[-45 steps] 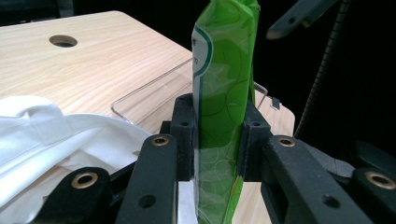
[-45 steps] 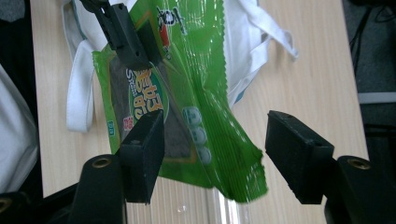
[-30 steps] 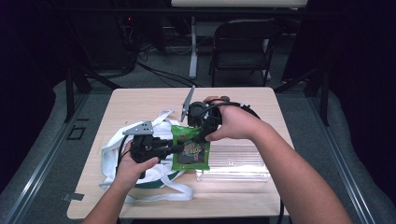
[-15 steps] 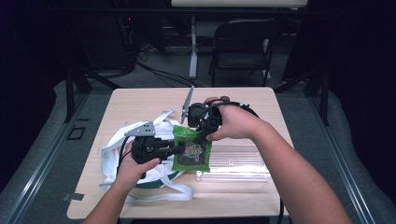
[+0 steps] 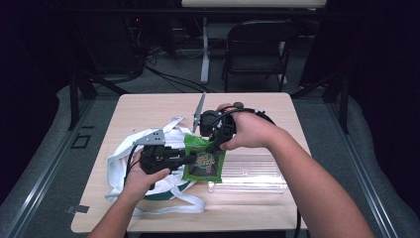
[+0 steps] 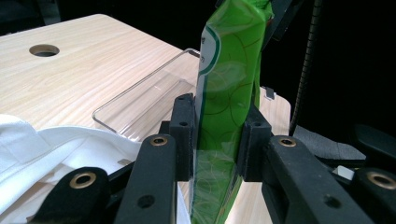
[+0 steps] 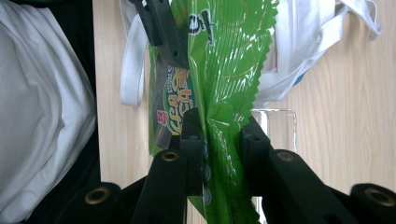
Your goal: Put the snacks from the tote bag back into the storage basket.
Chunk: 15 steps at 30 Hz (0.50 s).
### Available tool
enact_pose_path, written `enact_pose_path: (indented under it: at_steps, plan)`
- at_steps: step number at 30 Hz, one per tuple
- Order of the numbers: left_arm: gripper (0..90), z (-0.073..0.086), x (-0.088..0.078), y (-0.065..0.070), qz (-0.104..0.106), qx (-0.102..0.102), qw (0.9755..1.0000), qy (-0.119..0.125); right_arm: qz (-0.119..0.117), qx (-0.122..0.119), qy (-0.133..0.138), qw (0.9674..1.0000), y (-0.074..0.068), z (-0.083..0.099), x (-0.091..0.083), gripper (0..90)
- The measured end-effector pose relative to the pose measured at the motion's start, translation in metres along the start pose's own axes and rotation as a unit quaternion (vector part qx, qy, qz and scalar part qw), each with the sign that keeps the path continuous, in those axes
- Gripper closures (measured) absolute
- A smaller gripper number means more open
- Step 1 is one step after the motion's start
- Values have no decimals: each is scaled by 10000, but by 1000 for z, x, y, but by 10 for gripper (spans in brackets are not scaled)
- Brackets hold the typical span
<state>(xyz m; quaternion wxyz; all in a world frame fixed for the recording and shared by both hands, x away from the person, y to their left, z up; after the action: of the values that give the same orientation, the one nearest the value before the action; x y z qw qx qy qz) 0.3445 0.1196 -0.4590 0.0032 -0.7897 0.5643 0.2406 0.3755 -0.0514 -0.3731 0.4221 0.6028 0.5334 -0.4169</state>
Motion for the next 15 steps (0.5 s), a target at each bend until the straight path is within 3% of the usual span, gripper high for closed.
enact_pose_path:
  at_steps: [15]
  plan:
    - [718,0,0,0,-60,59,10000,-45,51,-89,-205,9997,-1,-4,1,764]
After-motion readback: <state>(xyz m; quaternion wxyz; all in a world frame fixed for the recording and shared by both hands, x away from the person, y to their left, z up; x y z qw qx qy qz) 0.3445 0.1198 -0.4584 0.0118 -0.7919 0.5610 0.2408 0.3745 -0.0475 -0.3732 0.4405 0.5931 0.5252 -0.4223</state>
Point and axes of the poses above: each handheld gripper's, and its own axes: x roughly forward along the jaws, z roughly out of its underside, y roughly to its right, the point moved 3 cm from there along x, roughly forward along the jaws
